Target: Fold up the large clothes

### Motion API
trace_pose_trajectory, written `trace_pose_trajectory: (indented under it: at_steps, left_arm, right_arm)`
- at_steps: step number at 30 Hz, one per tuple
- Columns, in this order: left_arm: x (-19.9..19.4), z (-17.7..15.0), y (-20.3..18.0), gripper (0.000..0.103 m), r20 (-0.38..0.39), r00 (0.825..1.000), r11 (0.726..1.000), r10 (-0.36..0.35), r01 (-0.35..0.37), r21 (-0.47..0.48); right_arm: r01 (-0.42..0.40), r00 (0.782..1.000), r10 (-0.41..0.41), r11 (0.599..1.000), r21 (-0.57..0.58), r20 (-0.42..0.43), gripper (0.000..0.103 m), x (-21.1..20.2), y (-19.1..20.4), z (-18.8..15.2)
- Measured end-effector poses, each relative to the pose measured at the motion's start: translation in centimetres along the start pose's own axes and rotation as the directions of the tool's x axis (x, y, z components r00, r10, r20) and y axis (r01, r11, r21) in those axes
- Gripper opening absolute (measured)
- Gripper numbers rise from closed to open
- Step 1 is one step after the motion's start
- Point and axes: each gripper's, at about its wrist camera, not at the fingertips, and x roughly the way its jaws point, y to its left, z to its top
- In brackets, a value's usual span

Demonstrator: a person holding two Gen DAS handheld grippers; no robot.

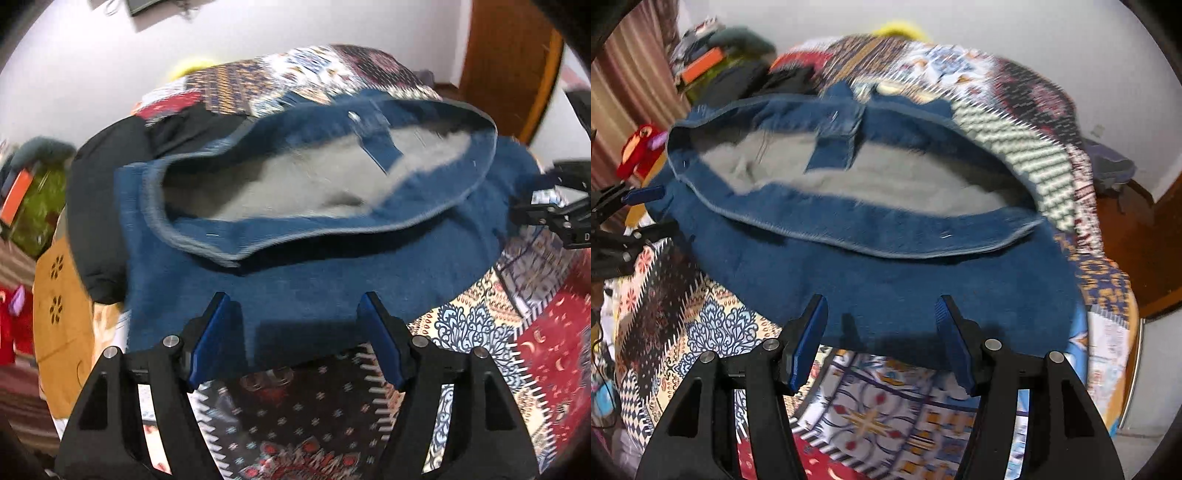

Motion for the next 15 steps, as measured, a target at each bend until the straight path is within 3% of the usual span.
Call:
trace_pose_trajectory:
  at_steps: [4,8,11,12,14,15]
  left_arm:
    - [2.7,0.8,-1.4,0.071,-0.004,0.999,0.997,0.038,-0.038,0.071]
    - [4.1,4.2,-0.3,0.071,0.020,0.998,0.997,0.057,-0.058,0.055]
    - [4.0,7.7,1.9,0.070,0.048,0.997,0.998,0.063,-0.063,0.000]
    - [3.6,9.1,2.8,0.070,0.068,0.996,0.998,0.054,-0.051,-0.038]
    - [2.6,11.7,4.3,0.070,0.122,0.992,0.994,0.038,-0.025,-0.106]
    - [2.4,12.7,4.6,0.070,0.135,0.990,0.992,0.039,-0.021,-0.126]
  right_arm:
    - [-0.014,0.995,0.011,1.000,-0.028,-0.098,0.057,3.1,0.4,1.3]
    - [-0.018,0.995,0.017,1.000,-0.010,-0.097,0.057,4.3,-0.6,4.2]
    - [0.031,0.999,-0.030,0.999,0.041,-0.029,0.057,4.0,-1.9,7.1]
    - [0.046,0.998,-0.049,0.995,0.091,0.029,0.057,3.3,-2.8,8.4]
    - [0.079,0.988,-0.101,0.981,0.176,0.116,0.057,2.2,-3.8,9.9]
    - [0.116,0.973,-0.157,0.967,0.228,0.170,0.057,1.4,-4.4,10.8]
